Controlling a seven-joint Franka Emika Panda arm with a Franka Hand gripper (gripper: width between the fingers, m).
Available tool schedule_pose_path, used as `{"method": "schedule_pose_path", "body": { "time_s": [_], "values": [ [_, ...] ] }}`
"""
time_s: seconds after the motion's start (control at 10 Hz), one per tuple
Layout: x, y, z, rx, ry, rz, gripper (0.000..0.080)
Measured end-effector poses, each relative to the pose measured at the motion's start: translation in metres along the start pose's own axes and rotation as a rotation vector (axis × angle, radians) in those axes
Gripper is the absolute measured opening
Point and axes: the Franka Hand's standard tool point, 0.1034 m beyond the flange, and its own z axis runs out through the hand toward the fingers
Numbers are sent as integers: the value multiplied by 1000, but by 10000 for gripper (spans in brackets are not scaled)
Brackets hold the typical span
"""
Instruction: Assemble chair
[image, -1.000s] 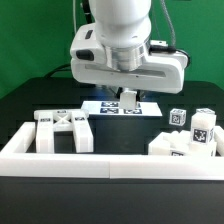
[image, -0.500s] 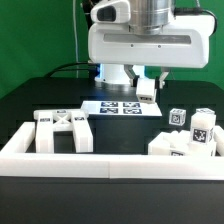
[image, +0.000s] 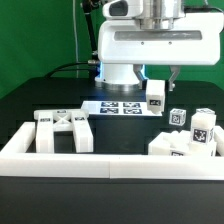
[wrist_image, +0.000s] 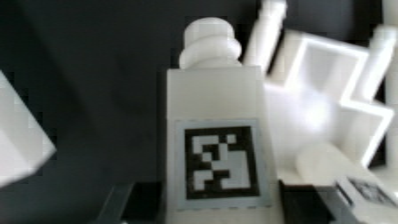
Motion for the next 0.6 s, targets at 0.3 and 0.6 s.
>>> {"method": "schedule_pose_path", "body": {
  "time_s": [0.3,0.6],
  "values": [
    [4,-6,0,11,200,-27,291],
    [7,-9,1,14,385,-57,291]
  ]
}}
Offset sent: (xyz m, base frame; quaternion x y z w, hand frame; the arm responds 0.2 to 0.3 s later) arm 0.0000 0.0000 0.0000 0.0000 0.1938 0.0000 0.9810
